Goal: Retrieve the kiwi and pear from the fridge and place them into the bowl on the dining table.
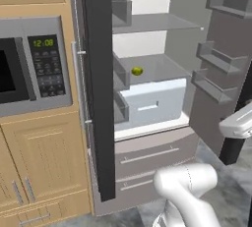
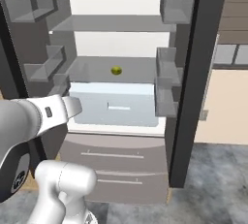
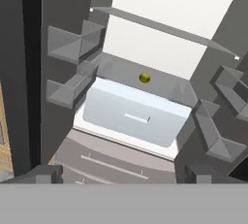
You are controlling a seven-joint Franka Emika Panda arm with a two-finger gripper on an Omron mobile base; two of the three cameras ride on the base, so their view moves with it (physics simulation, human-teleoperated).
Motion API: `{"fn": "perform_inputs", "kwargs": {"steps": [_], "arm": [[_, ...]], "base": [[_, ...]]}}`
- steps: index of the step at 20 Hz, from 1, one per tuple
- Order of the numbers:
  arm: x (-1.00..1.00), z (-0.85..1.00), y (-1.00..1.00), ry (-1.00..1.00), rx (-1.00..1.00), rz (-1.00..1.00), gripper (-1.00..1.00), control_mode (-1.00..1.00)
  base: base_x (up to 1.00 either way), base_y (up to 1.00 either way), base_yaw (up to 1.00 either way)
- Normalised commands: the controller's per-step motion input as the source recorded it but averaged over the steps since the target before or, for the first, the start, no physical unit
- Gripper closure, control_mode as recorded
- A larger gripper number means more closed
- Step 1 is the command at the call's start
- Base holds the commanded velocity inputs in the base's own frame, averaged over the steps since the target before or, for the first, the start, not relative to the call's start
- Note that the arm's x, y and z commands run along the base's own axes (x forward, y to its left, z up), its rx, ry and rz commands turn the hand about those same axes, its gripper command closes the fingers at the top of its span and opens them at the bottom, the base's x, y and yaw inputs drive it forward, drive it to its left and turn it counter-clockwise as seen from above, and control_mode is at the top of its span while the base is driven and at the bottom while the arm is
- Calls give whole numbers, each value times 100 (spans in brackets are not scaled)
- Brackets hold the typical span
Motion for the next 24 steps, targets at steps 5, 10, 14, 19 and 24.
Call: {"fn": "perform_inputs", "kwargs": {"steps": [5,10,14,19,24], "arm": [[0,0,0,0,0,0,-100,100],[0,0,0,0,0,0,-100,100],[0,0,0,0,0,0,-100,100],[0,0,0,0,0,0,-100,100],[0,0,0,0,0,0,-100,100]], "base": [[23,-4,18],[43,10,9],[9,-4,5],[17,-9,3],[40,-21,8]]}}
